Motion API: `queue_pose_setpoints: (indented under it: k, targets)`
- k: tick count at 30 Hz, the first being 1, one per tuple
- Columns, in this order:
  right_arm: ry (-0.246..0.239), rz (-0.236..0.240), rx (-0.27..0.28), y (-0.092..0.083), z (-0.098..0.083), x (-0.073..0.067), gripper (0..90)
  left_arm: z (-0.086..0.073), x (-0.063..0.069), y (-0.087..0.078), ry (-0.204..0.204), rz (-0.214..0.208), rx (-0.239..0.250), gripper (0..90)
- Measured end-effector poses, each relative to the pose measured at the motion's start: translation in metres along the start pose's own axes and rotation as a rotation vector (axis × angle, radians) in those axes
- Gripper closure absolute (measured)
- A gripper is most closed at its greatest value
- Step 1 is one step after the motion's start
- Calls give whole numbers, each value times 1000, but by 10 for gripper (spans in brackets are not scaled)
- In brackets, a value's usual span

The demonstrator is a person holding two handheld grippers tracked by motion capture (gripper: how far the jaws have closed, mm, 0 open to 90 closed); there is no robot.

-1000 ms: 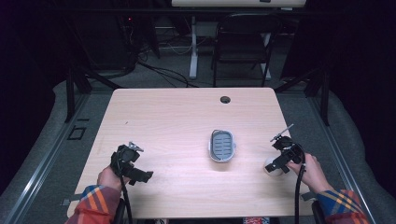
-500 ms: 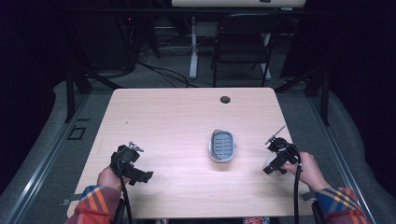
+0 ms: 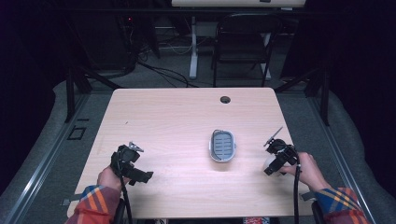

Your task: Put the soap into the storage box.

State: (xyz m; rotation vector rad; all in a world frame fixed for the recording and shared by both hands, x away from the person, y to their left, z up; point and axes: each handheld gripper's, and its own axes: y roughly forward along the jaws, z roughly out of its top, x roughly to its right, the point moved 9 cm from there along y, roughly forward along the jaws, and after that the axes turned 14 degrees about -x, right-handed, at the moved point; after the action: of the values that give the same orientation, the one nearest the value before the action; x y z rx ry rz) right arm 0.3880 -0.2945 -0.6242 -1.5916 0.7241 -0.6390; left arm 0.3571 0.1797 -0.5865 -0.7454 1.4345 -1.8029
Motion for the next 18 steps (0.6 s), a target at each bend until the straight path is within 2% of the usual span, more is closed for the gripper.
queue_pose_setpoints:
  k: [7, 8, 11, 12, 13, 15, 18]
  targets:
    - [1, -5, -6, 1, -1, 0, 182, 0, 0, 0, 1, -1, 0, 0]
    - [24, -1, 24, 3, 2, -2, 222, 0, 0, 0, 2, 0, 0, 0]
    - [-2, -14, -9, 2, 0, -1, 234, 0, 0, 0, 2, -1, 0, 0]
    - [-2, -14, -9, 2, 0, -1, 234, 0, 0, 0, 2, -1, 0, 0]
    - [16, -6, 20, 4, 2, -3, 235, 0, 0, 0, 1, -1, -1, 0]
    - [-6, -29, 1, 2, 0, -2, 237, 0, 0, 0, 2, -2, -1, 0]
    - [-11, -28, -4, 2, 0, -3, 238, 0, 0, 1, 0, -4, 0, 0]
